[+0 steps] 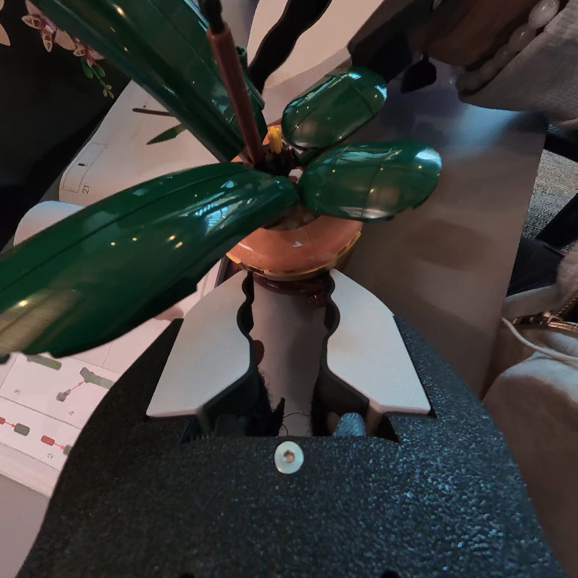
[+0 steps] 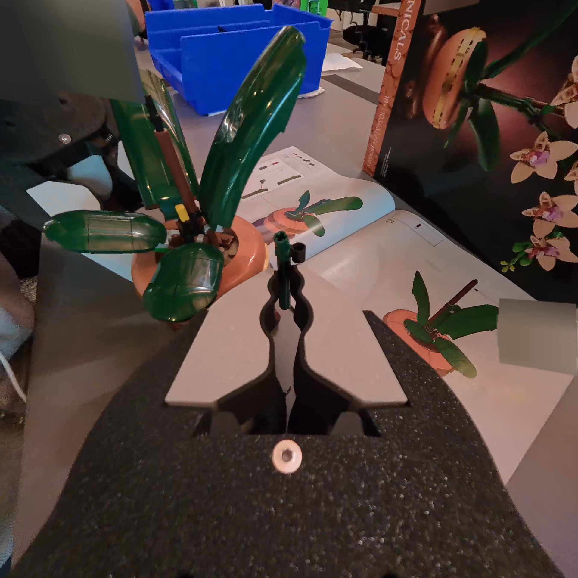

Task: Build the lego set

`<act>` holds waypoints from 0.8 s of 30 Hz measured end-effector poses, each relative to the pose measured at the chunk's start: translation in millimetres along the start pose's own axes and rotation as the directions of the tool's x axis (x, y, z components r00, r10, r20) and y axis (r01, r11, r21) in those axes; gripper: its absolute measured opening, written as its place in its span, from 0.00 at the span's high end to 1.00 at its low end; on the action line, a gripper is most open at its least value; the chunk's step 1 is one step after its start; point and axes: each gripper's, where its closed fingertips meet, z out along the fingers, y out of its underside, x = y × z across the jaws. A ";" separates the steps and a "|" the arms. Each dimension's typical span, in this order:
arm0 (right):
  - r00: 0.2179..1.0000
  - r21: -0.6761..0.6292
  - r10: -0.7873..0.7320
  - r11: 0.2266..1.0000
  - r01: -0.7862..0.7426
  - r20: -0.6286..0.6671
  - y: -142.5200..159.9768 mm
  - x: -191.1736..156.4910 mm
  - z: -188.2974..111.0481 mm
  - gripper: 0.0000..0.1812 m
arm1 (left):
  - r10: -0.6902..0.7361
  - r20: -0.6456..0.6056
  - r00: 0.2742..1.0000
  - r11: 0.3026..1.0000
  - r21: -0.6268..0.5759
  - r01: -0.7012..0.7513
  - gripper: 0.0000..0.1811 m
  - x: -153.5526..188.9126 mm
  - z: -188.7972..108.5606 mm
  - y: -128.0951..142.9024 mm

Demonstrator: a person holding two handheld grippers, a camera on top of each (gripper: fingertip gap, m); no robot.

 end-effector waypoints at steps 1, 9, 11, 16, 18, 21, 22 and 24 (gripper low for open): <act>1.000 0.008 0.007 1.000 -0.007 0.003 -0.3 0.3 1.3 0.97 | -0.007 -0.002 1.000 1.000 0.005 0.007 0.77 0.0 0.5 -0.4; 0.996 0.029 0.063 0.998 -0.061 -0.061 -1.5 14.3 -9.8 0.97 | -0.003 -0.018 1.000 1.000 -0.020 0.003 0.77 -8.5 -10.1 13.2; 0.992 0.049 0.106 0.994 -0.102 -0.072 -2.2 14.6 -20.2 0.97 | -0.009 -0.062 0.998 1.000 0.001 0.009 0.77 -12.1 -18.2 15.6; 0.961 0.131 0.276 0.953 -0.272 -0.011 -1.1 4.1 -35.7 0.97 | -0.024 -0.226 0.974 0.996 0.080 0.043 0.73 -2.9 -17.9 11.6; 0.936 0.183 0.350 0.919 -0.350 0.033 -3.9 0.7 -41.3 0.97 | -0.021 -0.236 0.971 0.996 0.084 0.042 0.71 -1.5 -12.1 9.2; 0.924 0.209 0.380 0.901 -0.381 0.046 -3.7 -3.3 -49.0 0.97 | 0.004 -0.227 0.974 0.997 0.081 0.015 0.71 -0.8 -4.2 7.6; 0.927 0.214 0.373 0.902 -0.374 0.046 -4.9 -5.7 -51.5 0.97 | 0.011 -0.223 0.975 0.997 0.079 0.007 0.71 -0.2 -1.9 7.8; 0.931 0.246 0.361 0.899 -0.363 0.057 -12.3 -11.4 -57.7 0.97 | 0.020 -0.213 0.977 0.997 0.072 -0.004 0.71 1.0 2.5 9.1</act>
